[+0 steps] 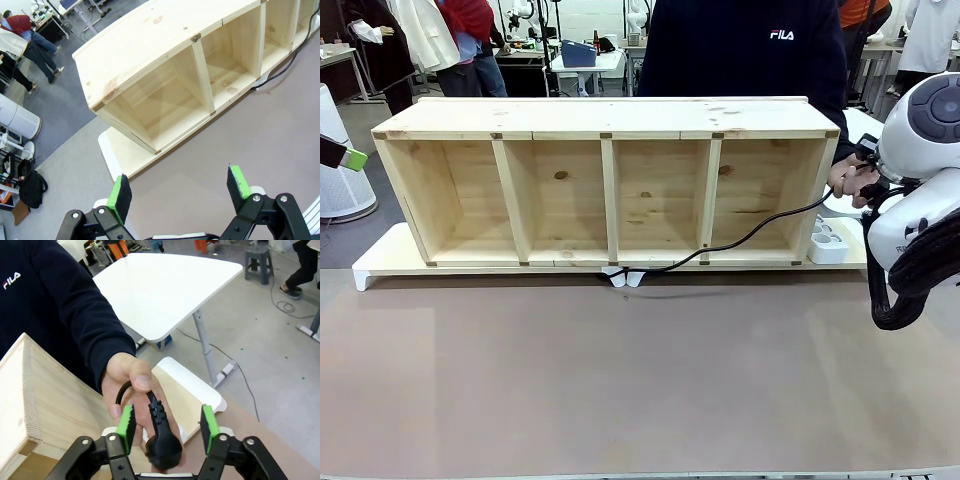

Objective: Perform cable management.
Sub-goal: Release the Power Cable when the human grasps it.

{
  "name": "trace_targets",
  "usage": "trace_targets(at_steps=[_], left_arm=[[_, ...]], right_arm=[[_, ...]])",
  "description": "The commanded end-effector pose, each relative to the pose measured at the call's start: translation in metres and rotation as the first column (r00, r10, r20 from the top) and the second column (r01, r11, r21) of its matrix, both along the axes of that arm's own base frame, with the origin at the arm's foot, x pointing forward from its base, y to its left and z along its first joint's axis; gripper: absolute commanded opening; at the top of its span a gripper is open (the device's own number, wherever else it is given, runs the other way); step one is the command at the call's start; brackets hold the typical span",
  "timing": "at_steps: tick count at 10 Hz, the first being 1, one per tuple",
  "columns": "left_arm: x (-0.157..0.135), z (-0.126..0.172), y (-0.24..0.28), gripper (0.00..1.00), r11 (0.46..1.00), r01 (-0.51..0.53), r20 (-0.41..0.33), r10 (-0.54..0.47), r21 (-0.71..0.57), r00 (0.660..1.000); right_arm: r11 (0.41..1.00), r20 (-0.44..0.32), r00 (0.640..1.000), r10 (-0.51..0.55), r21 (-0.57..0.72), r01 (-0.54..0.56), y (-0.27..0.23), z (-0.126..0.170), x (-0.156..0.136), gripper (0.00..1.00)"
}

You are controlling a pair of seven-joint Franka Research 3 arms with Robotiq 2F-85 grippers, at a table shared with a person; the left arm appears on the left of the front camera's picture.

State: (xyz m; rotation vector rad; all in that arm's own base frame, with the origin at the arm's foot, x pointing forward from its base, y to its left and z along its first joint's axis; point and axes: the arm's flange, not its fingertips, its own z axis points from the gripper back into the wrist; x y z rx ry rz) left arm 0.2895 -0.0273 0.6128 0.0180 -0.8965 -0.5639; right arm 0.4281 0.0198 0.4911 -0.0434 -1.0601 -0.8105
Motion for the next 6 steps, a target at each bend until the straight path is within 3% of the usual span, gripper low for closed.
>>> trace_targets(at_steps=[1,2,3,6], left_arm=[[0.0025,0.0003,0.0001,1.0,1.0,-0.002,0.012,0.002,-0.005,1.0],[0.0025,0.0003,0.0001,1.0,1.0,-0.002,0.012,0.002,-0.005,1.0],[0.0025,0.0003,0.0001,1.0,1.0,-0.002,0.012,0.002,-0.005,1.0],[0.0025,0.0003,0.0001,1.0,1.0,-0.002,0.012,0.002,-0.005,1.0]], right_arm=[[1.0,-0.009,1.0,0.008,-0.004,-0.008,-0.0012,0.0088,-0.0053,1.0],[1.0,-0.009,1.0,0.005,0.002,-0.005,-0.0017,0.0102,-0.0039,0.81],[1.0,-0.007,1.0,0.009,0.0,-0.009,-0.0017,0.0099,-0.0052,1.0],[1.0,-0.007,1.0,0.009,0.011,-0.009,-0.003,0.0108,-0.0044,1.0]])
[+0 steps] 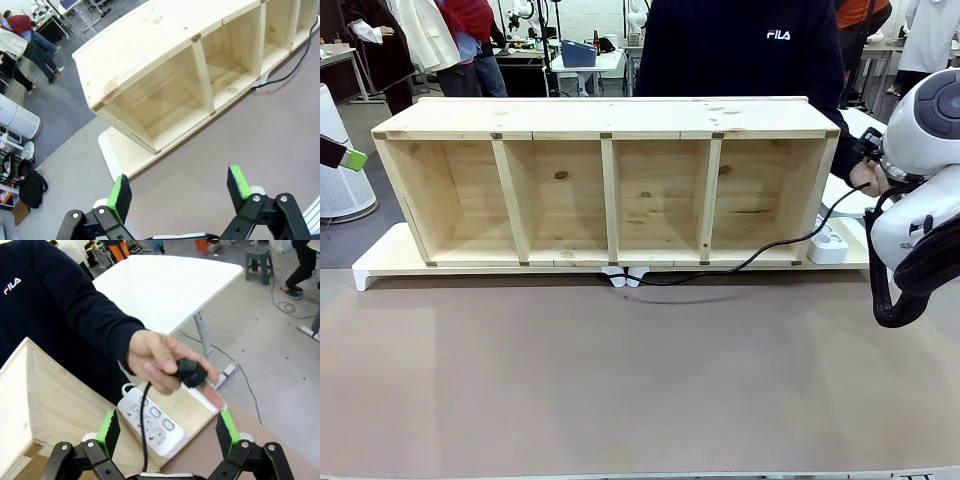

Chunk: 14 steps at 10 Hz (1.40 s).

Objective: Perform cable management.
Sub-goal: Release the Power Cable when the human grasps it.

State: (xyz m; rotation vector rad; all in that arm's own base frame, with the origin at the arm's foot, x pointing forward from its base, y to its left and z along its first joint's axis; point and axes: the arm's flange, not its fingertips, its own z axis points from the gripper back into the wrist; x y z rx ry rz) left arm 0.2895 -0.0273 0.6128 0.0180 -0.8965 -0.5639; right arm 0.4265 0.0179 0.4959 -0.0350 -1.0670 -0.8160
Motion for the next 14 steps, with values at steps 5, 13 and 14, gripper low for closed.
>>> trace_targets(at_steps=[5,13,14], left_arm=[[0.0025,0.0003,0.0001,1.0,1.0,-0.002,0.012,0.002,-0.005,1.0],[0.0025,0.0003,0.0001,1.0,1.0,-0.002,0.012,0.002,-0.005,1.0],[0.0025,0.0003,0.0001,1.0,1.0,-0.002,0.012,0.002,-0.005,1.0]], right_arm=[[1.0,0.002,1.0,0.002,0.004,-0.002,0.0002,0.0011,-0.0005,1.0],[1.0,0.002,1.0,0.002,0.004,-0.002,0.0002,0.0011,-0.0005,1.0],[1.0,0.002,1.0,0.002,0.004,-0.002,0.0002,0.0011,-0.0005,1.0]])
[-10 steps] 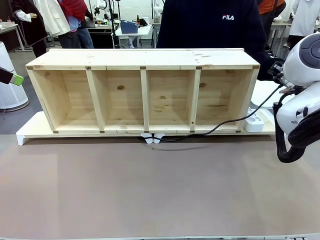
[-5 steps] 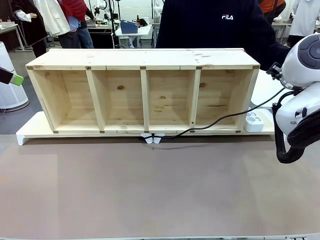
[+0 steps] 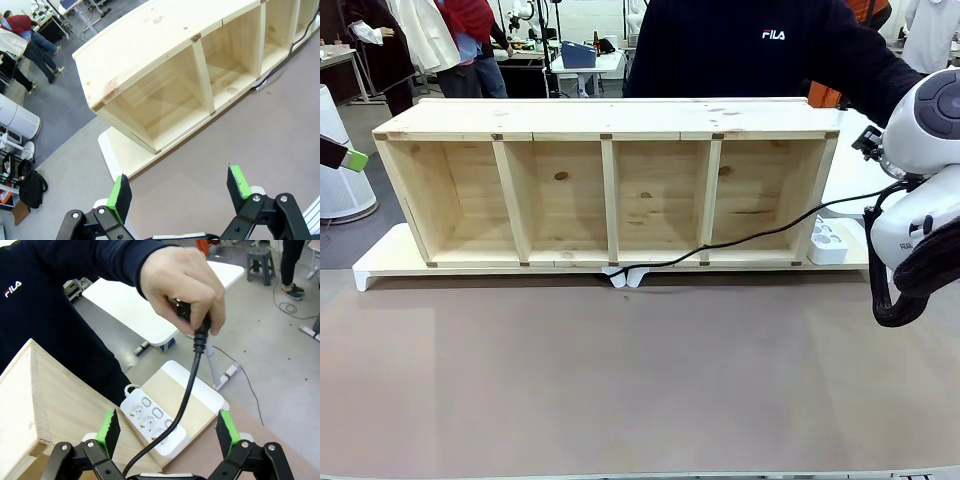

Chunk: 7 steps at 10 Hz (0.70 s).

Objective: Perform cable management.
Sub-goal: Release the Power Cable when the human grasps it.

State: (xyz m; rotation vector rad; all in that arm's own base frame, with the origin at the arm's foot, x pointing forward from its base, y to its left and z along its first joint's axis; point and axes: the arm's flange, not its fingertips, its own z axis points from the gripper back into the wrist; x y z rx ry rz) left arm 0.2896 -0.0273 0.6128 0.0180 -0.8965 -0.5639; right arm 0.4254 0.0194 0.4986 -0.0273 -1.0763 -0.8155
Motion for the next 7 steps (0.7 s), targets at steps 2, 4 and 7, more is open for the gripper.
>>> trace_targets(at_steps=[2,4,7], left_arm=[[0.0025,0.0003,0.0001,1.0,1.0,-0.002,0.012,0.002,-0.005,1.0],[0.0025,0.0003,0.0001,1.0,1.0,-0.002,0.012,0.002,-0.005,1.0],[0.0025,0.0003,0.0001,1.0,1.0,-0.002,0.012,0.002,-0.005,1.0]], right_arm=[[1.0,-0.009,1.0,-0.001,0.002,0.001,-0.0014,-0.0015,0.0006,1.0],[1.0,-0.009,1.0,-0.001,0.002,0.001,-0.0014,-0.0015,0.0006,1.0],[1.0,-0.009,1.0,-0.001,0.002,0.001,-0.0014,-0.0015,0.0006,1.0]])
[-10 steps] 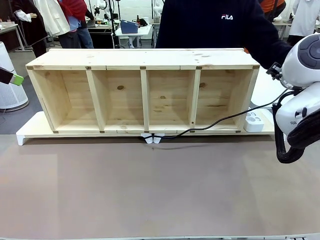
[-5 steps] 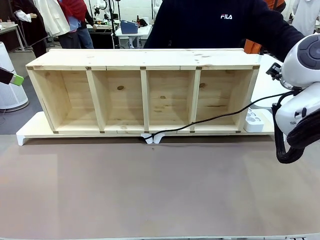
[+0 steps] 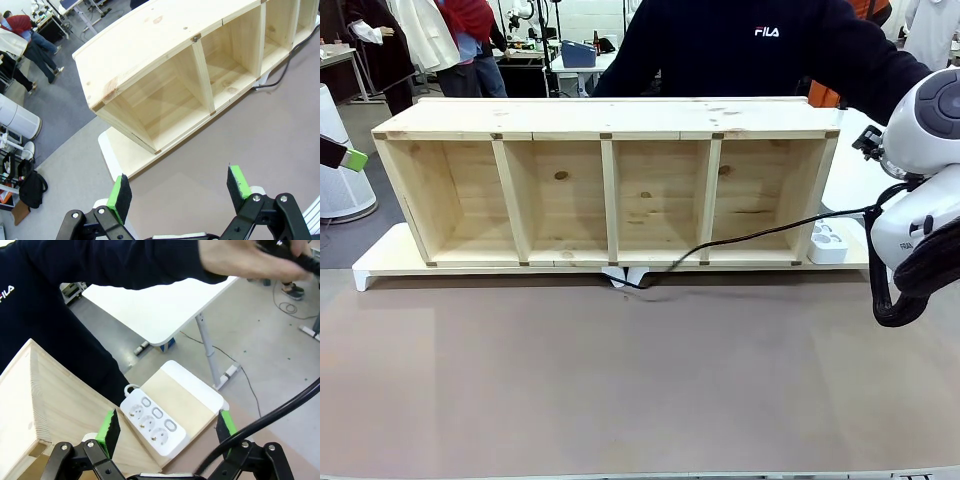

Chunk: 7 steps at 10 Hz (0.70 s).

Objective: Perform cable management.
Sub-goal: Release the Power Cable when the human grasps it.

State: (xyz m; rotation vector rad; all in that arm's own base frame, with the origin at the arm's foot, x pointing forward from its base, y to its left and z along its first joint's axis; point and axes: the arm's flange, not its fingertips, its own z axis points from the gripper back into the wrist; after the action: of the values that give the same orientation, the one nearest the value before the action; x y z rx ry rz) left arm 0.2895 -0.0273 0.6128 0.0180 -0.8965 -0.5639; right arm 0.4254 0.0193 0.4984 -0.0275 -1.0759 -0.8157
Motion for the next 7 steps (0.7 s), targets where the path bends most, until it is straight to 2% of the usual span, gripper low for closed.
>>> trace_targets(at_steps=[1,7], left_arm=[[0.0025,0.0002,0.0001,1.0,1.0,-0.002,0.012,0.002,-0.005,1.0],[0.0025,0.0002,0.0001,1.0,1.0,-0.002,0.012,0.002,-0.005,1.0]], right_arm=[[1.0,-0.008,1.0,-0.001,0.002,0.001,-0.0012,-0.0013,0.0007,1.0],[1.0,-0.008,1.0,-0.001,0.002,0.001,-0.0012,-0.0013,0.0007,1.0]])
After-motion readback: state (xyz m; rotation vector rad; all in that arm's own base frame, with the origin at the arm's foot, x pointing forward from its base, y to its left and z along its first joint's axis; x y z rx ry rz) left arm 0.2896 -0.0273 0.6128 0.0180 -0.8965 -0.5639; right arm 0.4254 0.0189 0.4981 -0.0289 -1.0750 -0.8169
